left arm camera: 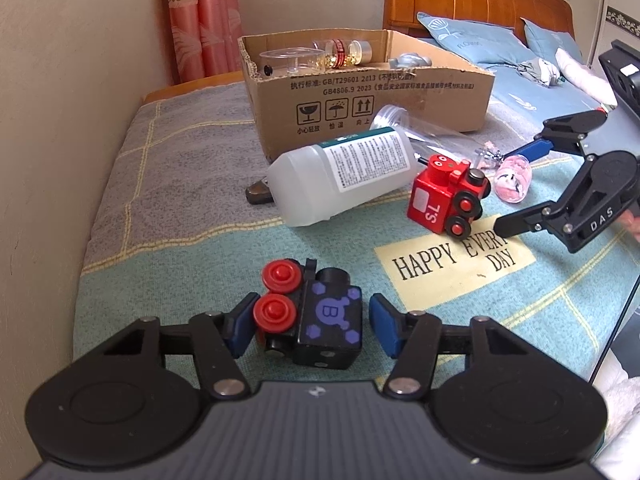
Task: Organize rigid objects
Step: 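Grasp the black toy train with the left tool while the right tool grasps the pink keychain bottle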
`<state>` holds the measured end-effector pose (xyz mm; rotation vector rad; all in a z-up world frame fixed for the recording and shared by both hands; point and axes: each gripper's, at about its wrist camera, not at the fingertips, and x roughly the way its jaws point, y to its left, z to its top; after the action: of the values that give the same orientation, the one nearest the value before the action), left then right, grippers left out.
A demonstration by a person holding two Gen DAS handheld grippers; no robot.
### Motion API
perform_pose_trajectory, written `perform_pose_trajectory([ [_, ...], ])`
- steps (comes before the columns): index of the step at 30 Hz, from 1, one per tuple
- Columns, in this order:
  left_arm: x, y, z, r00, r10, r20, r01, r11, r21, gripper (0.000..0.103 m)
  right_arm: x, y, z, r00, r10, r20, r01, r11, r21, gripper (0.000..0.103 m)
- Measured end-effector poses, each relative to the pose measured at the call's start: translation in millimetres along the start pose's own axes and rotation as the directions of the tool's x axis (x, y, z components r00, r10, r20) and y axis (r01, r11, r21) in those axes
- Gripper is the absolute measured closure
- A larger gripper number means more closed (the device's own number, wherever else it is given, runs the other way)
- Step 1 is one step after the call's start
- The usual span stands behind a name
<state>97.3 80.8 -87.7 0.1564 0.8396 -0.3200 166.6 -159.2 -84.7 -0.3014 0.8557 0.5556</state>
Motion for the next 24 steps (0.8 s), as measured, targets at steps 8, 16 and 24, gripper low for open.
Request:
perform_pose_trajectory([
  [8, 1, -1, 3, 1.000, -0.005, -0.012, 0.005, 1.000, 0.025, 0.052, -4, -8, 4, 0.999, -0.030, 0.012, 0.030, 1.000, -0.001, 0.028],
  [16, -1, -1, 6, 1.000, -0.004, -0.021, 0.005, 1.000, 0.025, 0.054, -10, -3, 6, 0.996, -0.085, -0.016, 0.085, 0.996, -0.002, 0.044],
  [24, -30, -4, 23, 1.000, -0.019, 0.003, 0.019, 0.999, 0.051, 0.054, -36, -3, 18, 0.994, -0.110, -0.009, 0.109, 0.993, -0.055, 0.047],
])
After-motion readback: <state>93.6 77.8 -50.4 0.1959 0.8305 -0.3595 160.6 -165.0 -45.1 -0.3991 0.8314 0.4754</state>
